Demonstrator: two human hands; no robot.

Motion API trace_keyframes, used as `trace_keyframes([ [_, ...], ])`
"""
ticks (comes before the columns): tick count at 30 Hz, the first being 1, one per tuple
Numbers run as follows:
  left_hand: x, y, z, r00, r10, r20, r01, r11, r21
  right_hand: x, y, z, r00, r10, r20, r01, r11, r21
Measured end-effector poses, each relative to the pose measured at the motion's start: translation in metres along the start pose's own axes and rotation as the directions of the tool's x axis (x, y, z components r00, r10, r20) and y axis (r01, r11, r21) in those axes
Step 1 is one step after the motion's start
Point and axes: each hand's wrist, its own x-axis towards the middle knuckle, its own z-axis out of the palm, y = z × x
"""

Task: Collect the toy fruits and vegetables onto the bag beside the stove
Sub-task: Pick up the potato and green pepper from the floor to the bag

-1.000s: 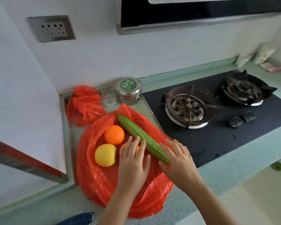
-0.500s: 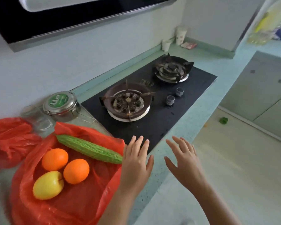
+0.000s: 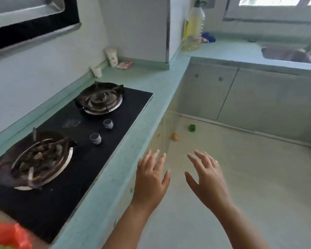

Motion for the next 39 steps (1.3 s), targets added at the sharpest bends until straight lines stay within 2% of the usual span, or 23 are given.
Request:
trace_keyframes([
  [8,0.069,0.082,0.084,0.990,0.122,0.067,-0.116,0.990,-0.086,0.011,0.119,-0.046,0.983,0.154,-0.103,-0.157,0.987,-0.021],
  [17,0.158,0.131,0.169,0.960,0.249,0.129,-0.231,0.963,-0.139,0.059,0.217,-0.054,0.950,0.266,-0.166,-0.281,0.957,-0.073],
  [23,0.259,0.146,0.246,0.959,0.214,0.183,-0.178,0.964,-0.197,0.139,0.301,-0.060,0.939,0.317,-0.134,-0.338,0.924,-0.179],
  [27,0.340,0.156,0.275,0.978,0.167,0.124,-0.134,0.962,-0.240,0.217,0.344,-0.073,0.950,0.285,-0.128,-0.306,0.930,-0.205],
  [32,0.415,0.154,0.305,0.988,0.131,0.081,-0.110,0.968,-0.227,0.292,0.371,-0.066,0.960,0.238,-0.146,-0.260,0.953,-0.153],
  [39,0.448,0.124,0.338,0.992,0.030,0.123,-0.009,0.985,-0.171,0.353,0.412,-0.029,0.976,0.215,-0.043,-0.218,0.972,-0.088],
])
